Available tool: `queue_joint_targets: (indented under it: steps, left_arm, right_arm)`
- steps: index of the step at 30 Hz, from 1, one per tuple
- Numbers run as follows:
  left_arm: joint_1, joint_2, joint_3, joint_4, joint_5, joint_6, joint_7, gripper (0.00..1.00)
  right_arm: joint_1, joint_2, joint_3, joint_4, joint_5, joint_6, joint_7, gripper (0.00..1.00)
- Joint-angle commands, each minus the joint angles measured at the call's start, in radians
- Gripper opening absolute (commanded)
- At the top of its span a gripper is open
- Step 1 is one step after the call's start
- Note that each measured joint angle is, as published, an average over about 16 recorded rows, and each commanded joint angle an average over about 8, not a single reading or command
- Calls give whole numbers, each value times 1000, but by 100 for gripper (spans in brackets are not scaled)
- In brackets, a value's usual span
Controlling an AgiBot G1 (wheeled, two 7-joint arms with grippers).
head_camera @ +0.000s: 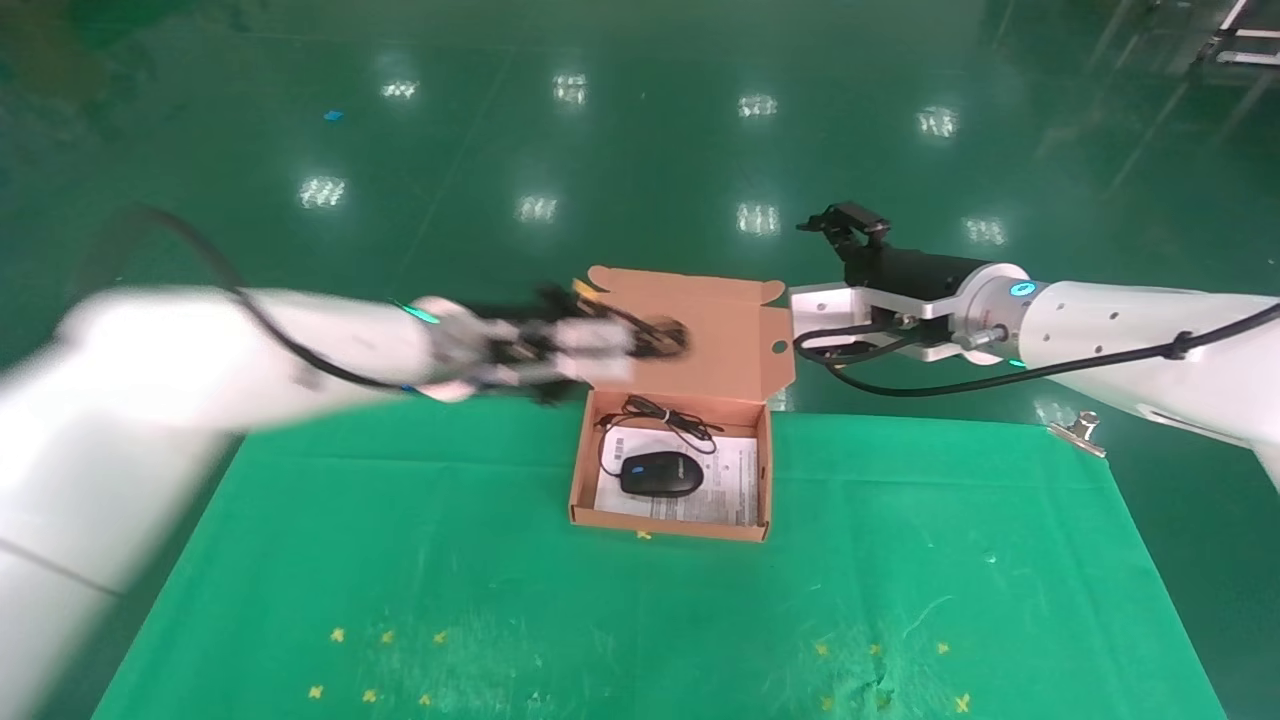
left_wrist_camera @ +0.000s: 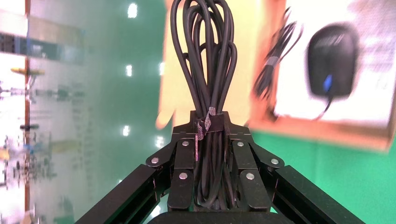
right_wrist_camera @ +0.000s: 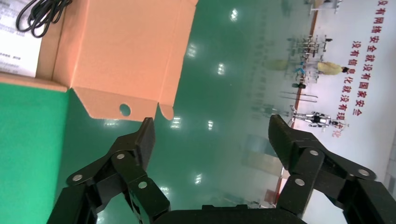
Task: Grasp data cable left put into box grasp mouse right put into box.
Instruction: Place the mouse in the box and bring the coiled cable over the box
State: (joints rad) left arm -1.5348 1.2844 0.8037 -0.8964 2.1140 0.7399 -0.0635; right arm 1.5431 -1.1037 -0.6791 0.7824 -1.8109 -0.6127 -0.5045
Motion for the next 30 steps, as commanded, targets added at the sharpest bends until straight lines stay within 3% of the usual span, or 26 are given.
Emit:
queue_joint_targets:
  steps: [1,3,4,11,12,30]
  left_arm:
    - [29,61,19,38,8,-46,31,0]
    - [46,82,66,56,-9,-95,47,0]
    - [51,86,91,61,-19,-116,51,8]
    - [43,103,214,107,-70,-192,49,95]
    - [42,105,219,111,-72,-195,50,100]
    - [40,74,194,74,-62,-202,45,100]
  right_arm:
    - [0,0,0,0,0,0,0,100]
    - [0,0,0,0,0,0,0,100]
    - [0,0,0,0,0,0,0,100]
    - [3,4,-4,4,-9,-10,2,100]
    - [3,5,-5,5,-10,-11,3,100]
    - [1,2,-1,1,-2,-3,1,100]
